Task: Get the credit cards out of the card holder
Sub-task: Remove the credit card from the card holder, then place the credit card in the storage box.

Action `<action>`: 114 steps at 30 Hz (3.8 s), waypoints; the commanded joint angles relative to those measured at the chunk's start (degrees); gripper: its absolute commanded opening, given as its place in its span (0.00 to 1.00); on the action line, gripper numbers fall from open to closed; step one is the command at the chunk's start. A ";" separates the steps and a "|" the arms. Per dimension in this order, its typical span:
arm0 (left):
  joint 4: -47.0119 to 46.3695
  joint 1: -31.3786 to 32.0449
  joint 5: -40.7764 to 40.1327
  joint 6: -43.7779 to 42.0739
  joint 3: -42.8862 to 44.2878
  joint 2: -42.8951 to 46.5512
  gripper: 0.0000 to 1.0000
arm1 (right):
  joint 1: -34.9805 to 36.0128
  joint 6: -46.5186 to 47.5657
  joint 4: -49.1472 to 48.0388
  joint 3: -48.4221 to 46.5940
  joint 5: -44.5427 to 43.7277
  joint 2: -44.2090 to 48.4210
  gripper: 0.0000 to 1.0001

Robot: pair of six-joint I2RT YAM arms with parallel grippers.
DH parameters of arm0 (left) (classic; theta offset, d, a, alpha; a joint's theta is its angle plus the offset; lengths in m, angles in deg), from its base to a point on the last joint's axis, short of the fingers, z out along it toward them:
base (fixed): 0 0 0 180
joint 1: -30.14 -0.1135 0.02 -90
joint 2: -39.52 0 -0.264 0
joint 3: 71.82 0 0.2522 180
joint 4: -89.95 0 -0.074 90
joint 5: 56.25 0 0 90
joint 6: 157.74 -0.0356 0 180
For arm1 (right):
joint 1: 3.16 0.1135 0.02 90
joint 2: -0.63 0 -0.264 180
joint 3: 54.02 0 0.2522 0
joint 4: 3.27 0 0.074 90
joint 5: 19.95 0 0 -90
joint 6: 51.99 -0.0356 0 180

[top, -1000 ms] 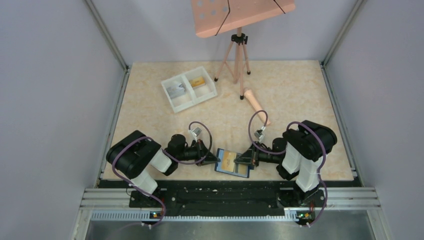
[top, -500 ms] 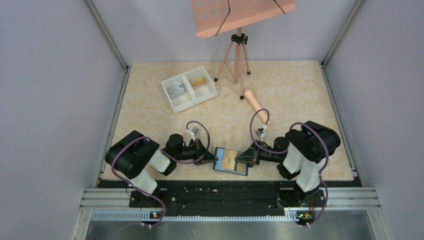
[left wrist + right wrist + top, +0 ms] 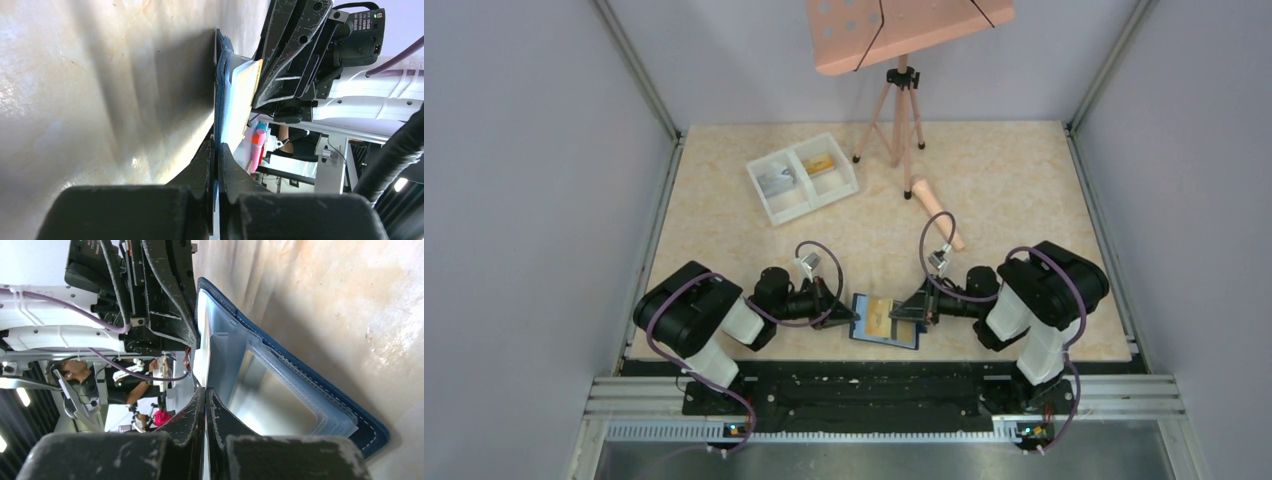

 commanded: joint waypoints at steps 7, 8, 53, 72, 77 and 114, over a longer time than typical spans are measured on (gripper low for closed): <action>-2.22 -0.51 1.37 -1.11 0.52 -0.15 0.00 | 0.78 9.70 17.79 -3.82 -3.68 9.50 0.00; -2.47 -0.63 1.45 -1.02 0.47 -0.24 0.00 | 0.65 11.80 22.83 -4.27 -4.61 11.48 0.00; 69.45 -2.69 -4.31 -36.66 29.76 31.61 0.60 | -1.76 34.21 72.12 -24.48 9.62 41.78 0.00; 70.91 -0.91 13.77 -40.67 38.04 24.19 0.54 | 0.75 31.31 66.47 -23.83 14.43 40.18 0.00; 70.92 0.14 13.63 -40.67 38.89 22.70 0.52 | 0.94 30.43 65.28 -23.76 14.65 39.64 0.00; 67.70 2.57 11.16 -37.84 39.60 19.52 0.00 | 1.20 29.07 65.80 -22.73 9.44 39.84 0.05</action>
